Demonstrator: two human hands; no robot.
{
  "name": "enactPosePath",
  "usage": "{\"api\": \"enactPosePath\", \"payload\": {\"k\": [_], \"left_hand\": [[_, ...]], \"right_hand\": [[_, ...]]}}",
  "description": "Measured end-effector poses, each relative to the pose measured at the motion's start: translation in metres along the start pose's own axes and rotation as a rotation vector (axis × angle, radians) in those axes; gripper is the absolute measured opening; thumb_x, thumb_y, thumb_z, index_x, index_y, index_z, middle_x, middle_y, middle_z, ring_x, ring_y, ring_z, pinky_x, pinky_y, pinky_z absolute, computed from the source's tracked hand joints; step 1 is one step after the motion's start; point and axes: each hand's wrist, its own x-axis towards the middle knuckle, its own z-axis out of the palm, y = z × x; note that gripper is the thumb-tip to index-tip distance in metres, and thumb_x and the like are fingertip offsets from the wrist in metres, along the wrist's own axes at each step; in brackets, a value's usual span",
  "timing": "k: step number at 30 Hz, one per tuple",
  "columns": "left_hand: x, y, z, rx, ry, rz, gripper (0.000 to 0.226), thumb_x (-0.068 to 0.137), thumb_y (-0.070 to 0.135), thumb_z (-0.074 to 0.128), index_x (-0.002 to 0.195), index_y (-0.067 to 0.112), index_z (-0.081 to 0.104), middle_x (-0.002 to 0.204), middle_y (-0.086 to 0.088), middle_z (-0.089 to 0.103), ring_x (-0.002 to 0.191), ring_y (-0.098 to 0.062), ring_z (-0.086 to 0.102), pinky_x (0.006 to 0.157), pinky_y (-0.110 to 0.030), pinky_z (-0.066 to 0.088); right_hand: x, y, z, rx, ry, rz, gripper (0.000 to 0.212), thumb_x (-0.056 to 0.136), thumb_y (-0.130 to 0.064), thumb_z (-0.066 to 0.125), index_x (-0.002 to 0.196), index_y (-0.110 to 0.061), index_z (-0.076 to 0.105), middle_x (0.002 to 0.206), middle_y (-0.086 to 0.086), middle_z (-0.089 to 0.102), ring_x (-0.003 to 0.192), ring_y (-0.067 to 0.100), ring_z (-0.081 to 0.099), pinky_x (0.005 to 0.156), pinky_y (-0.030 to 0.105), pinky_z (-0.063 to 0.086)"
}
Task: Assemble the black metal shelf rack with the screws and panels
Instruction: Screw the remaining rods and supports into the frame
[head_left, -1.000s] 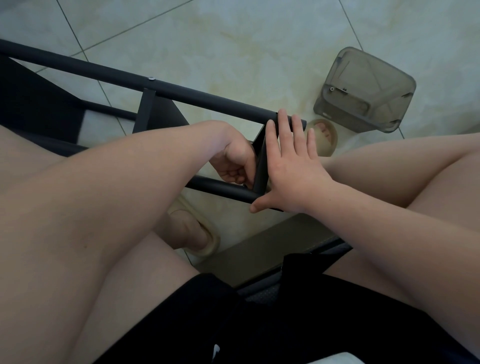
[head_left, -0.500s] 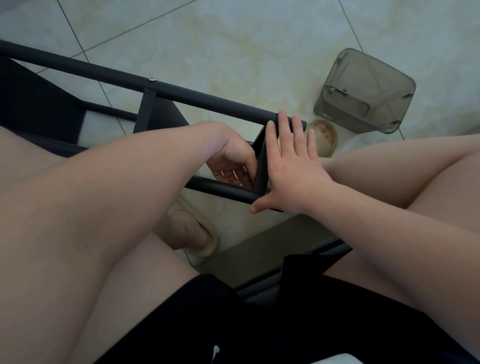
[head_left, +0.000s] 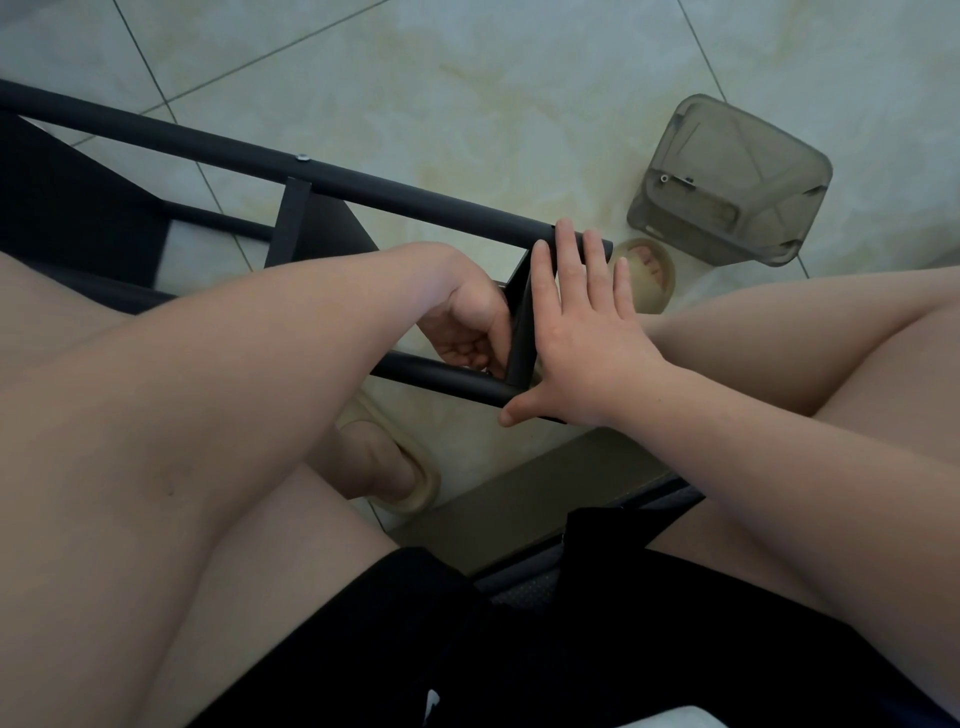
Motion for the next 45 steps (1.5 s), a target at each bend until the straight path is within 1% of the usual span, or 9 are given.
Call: {"api": "enactPosePath", "payload": {"k": [4,10,14,16,20,26,38,43,45], "left_hand": [[-0.0009,0.0001,0.0002,0.004,-0.001,0.009,0.018,0.090,0.001,0.060,0.081,0.012,0.070,0.067,0.002,0.065,0.059,-0.008,0.055,0.058,-0.018,0.047],[-0.0032,-0.0007,-0.0014,0.011,0.001,0.026,0.016,0.090,0.000,0.060,0.086,0.012,0.070,0.071,0.001,0.065,0.062,-0.008,0.055,0.065,-0.020,0.045],[-0.0048,-0.0006,-0.0023,0.004,0.041,0.005,0.010,0.090,0.011,0.064,0.094,0.013,0.072,0.078,0.003,0.069,0.062,-0.009,0.054,0.066,-0.022,0.044],[-0.0048,-0.0002,-0.0010,0.022,0.035,-0.019,0.008,0.089,0.015,0.065,0.092,0.015,0.073,0.081,0.002,0.068,0.063,-0.010,0.052,0.065,-0.022,0.043],[-0.0028,0.0006,0.0026,0.057,0.018,-0.033,0.007,0.091,0.010,0.063,0.090,0.014,0.069,0.076,0.003,0.064,0.063,-0.009,0.049,0.065,-0.021,0.040],[-0.0016,0.0015,0.0013,0.026,0.020,-0.008,0.013,0.091,0.002,0.061,0.087,0.012,0.068,0.072,0.001,0.065,0.061,-0.008,0.050,0.063,-0.019,0.040],[-0.0027,-0.0002,-0.0020,0.042,-0.010,0.013,0.016,0.089,0.000,0.062,0.085,0.014,0.069,0.070,0.003,0.065,0.062,-0.007,0.053,0.064,-0.019,0.042],[-0.0039,-0.0030,-0.0050,0.018,0.002,-0.032,0.011,0.090,0.012,0.064,0.087,0.017,0.074,0.080,0.003,0.068,0.060,-0.007,0.049,0.062,-0.019,0.040],[-0.0034,-0.0020,-0.0031,0.032,-0.009,-0.039,0.013,0.091,0.015,0.064,0.084,0.017,0.075,0.079,0.003,0.067,0.058,-0.007,0.048,0.059,-0.019,0.040]], "right_hand": [[0.0005,0.0002,0.0010,-0.001,0.002,0.003,0.162,0.056,-0.085,0.074,0.154,-0.004,-0.027,0.160,0.021,-0.036,0.149,0.043,-0.031,0.119,0.056,-0.015],[0.0003,0.0006,0.0012,0.001,0.009,0.000,0.162,0.056,-0.085,0.074,0.154,-0.004,-0.026,0.160,0.021,-0.036,0.149,0.043,-0.030,0.119,0.055,-0.016],[0.0001,0.0005,0.0009,0.001,0.011,-0.001,0.162,0.056,-0.084,0.075,0.155,-0.003,-0.025,0.161,0.021,-0.034,0.149,0.043,-0.029,0.119,0.056,-0.014],[0.0000,0.0002,0.0009,0.000,0.010,-0.002,0.162,0.056,-0.085,0.074,0.155,-0.003,-0.025,0.161,0.021,-0.034,0.149,0.043,-0.029,0.119,0.056,-0.015],[0.0003,0.0001,0.0012,0.000,0.009,-0.001,0.163,0.056,-0.085,0.075,0.154,-0.003,-0.026,0.160,0.021,-0.035,0.149,0.043,-0.030,0.119,0.056,-0.015],[-0.0002,-0.0004,0.0010,-0.003,0.011,-0.002,0.162,0.056,-0.085,0.074,0.154,-0.003,-0.026,0.160,0.021,-0.035,0.149,0.043,-0.029,0.120,0.057,-0.014],[-0.0011,-0.0009,-0.0007,0.000,0.002,0.000,0.161,0.057,-0.084,0.074,0.154,-0.002,-0.025,0.160,0.022,-0.034,0.149,0.043,-0.029,0.120,0.056,-0.013],[-0.0008,-0.0008,-0.0012,0.002,-0.001,0.001,0.162,0.056,-0.084,0.075,0.155,-0.003,-0.025,0.161,0.022,-0.034,0.149,0.043,-0.029,0.120,0.057,-0.013],[-0.0006,-0.0006,-0.0008,0.000,0.001,0.000,0.162,0.057,-0.084,0.075,0.154,-0.002,-0.025,0.160,0.022,-0.034,0.149,0.043,-0.029,0.120,0.057,-0.013]]}}
